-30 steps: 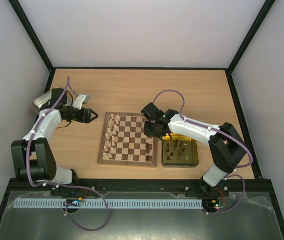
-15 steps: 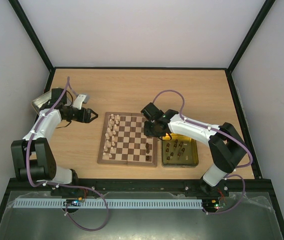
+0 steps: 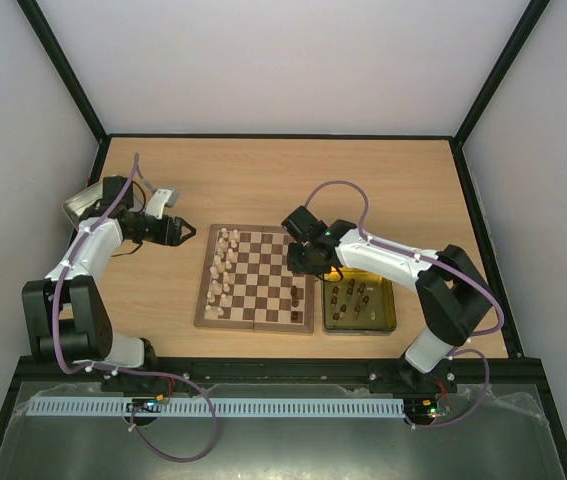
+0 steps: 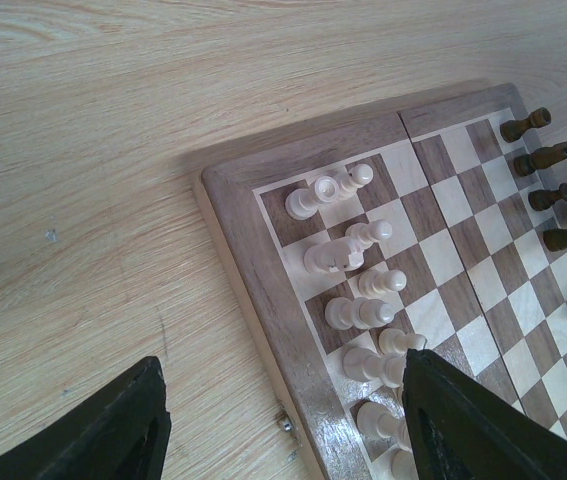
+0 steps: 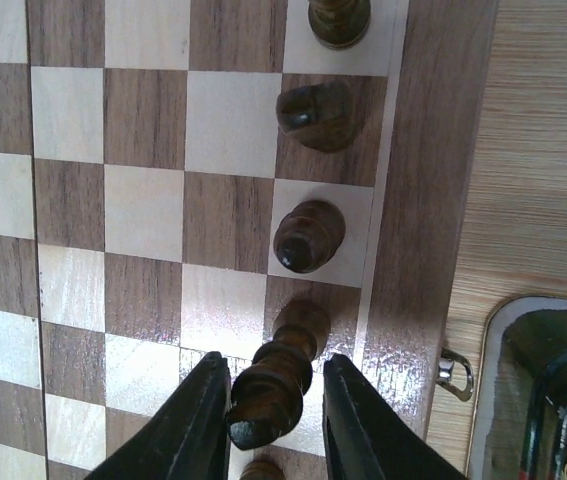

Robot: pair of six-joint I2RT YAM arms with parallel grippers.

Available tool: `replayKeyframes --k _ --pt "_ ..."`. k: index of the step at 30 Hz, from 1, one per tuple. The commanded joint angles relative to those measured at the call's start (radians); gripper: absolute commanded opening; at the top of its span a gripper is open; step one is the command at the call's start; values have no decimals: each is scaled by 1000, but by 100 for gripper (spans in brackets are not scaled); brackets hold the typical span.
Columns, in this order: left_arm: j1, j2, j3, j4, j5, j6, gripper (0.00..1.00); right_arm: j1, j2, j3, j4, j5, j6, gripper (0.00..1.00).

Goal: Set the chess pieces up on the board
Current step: Place the chess piece on the chessboard.

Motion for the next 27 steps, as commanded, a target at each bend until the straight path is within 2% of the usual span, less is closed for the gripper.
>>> replayKeyframes --k 1,9,16,20,27 --pt "-3 5 -9 -3 13 2 65 9 1 -5 -5 11 -2 26" --pt "-3 11 -11 -1 11 4 65 8 -8 -8 0 11 0 34" --pt "-5 12 -12 0 10 3 65 8 -30 2 -13 30 -1 36" --pt "-5 12 -12 2 8 3 65 7 -73 6 -11 28 -1 43" --pt "-5 14 -12 0 4 3 65 -5 -186 13 -107 91 19 44"
